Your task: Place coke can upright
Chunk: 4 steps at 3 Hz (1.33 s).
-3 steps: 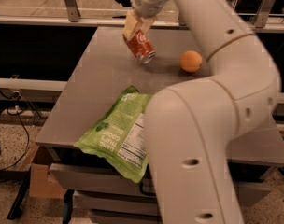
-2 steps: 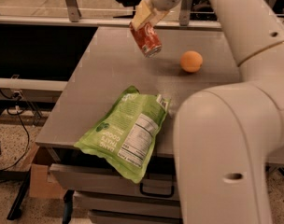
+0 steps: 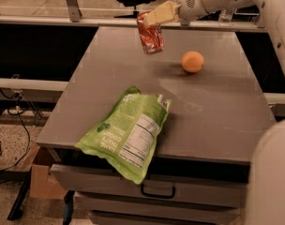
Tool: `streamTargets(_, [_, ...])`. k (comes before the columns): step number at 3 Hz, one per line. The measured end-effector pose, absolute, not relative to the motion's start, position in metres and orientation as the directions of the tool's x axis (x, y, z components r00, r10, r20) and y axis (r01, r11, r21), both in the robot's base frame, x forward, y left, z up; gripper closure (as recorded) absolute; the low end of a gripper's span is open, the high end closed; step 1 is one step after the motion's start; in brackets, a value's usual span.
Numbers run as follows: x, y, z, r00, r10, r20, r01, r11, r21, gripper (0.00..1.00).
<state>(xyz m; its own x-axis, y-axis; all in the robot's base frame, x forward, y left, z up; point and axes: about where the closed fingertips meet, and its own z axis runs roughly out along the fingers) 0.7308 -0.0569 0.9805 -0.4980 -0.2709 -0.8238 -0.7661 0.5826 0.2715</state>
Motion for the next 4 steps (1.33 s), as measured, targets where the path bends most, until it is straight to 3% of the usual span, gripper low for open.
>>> streamTargets(2, [0.679,-0.023,0.977,-0.235,-0.264,-0.935,-0.878,0.47,0.088,1.0])
streamTargets(4, [0.67,-0.025,0.951,-0.198,-0.194,-0.961,-0.837,0.543,0.063,1.0])
